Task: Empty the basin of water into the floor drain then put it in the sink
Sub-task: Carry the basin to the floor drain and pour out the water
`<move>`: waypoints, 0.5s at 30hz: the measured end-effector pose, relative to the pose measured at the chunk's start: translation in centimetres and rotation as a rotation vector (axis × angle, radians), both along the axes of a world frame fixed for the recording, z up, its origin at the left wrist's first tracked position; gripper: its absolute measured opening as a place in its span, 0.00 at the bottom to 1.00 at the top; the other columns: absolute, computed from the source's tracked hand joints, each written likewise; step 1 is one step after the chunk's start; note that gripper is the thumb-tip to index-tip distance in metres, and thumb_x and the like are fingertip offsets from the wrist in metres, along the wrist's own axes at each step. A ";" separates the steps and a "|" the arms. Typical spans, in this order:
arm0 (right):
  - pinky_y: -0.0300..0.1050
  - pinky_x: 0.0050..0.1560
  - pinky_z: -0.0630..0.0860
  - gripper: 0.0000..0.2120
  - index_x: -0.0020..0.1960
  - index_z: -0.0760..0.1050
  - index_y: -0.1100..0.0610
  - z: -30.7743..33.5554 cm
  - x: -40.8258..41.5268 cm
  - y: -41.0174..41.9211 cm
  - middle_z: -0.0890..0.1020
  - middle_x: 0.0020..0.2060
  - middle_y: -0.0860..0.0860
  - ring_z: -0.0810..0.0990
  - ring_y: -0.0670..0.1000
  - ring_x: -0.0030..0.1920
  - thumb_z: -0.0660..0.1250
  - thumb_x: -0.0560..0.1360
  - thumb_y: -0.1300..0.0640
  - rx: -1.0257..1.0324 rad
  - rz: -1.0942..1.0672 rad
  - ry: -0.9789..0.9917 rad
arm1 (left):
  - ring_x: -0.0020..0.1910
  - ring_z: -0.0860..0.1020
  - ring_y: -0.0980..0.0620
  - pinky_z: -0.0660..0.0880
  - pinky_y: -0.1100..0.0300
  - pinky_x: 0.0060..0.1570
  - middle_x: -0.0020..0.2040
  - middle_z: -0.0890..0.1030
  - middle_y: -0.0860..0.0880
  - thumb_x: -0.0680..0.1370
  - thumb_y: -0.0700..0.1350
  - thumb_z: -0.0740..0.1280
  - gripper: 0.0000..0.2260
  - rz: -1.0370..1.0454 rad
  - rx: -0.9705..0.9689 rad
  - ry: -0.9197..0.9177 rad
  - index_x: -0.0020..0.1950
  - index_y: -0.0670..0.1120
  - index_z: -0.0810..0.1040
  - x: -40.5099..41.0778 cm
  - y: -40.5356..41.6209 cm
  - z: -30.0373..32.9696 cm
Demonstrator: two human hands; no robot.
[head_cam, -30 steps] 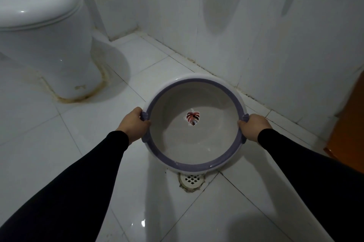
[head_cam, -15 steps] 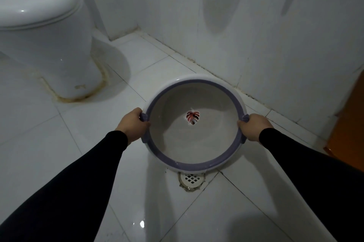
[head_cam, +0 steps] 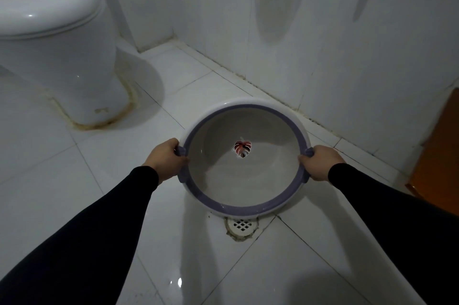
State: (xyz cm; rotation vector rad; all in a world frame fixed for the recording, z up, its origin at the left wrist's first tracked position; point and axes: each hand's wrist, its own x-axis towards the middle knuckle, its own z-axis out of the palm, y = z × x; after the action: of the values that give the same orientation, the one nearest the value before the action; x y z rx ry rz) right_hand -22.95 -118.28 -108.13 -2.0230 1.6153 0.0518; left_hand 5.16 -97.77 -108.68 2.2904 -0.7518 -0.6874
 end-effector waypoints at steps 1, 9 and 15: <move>0.43 0.44 0.72 0.18 0.57 0.75 0.65 -0.1 -0.1 0.0 0.82 0.51 0.62 0.80 0.59 0.50 0.61 0.78 0.51 0.004 0.006 -0.001 | 0.48 0.79 0.36 0.81 0.40 0.47 0.45 0.78 0.38 0.72 0.39 0.69 0.06 -0.003 0.001 0.001 0.43 0.39 0.73 0.0 0.0 0.0; 0.41 0.34 0.70 0.16 0.52 0.77 0.63 -0.2 -0.9 -0.1 0.81 0.41 0.59 0.79 0.55 0.39 0.63 0.76 0.50 0.035 0.051 -0.027 | 0.48 0.79 0.33 0.80 0.37 0.44 0.47 0.78 0.33 0.71 0.39 0.69 0.07 -0.024 -0.012 -0.006 0.41 0.39 0.71 0.2 0.4 0.2; 0.40 0.30 0.70 0.12 0.46 0.74 0.60 -0.3 -1.5 -0.1 0.81 0.40 0.59 0.79 0.55 0.37 0.64 0.76 0.50 0.061 0.071 -0.075 | 0.44 0.79 0.35 0.80 0.38 0.43 0.45 0.77 0.33 0.72 0.38 0.68 0.08 -0.038 -0.011 -0.023 0.38 0.41 0.69 0.2 0.6 0.4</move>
State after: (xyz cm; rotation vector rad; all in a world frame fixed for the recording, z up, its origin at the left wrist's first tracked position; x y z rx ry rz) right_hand -24.42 -118.40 -108.41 -2.0110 1.4785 0.0503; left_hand 5.34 -97.17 -108.32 2.2833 -0.8094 -0.6735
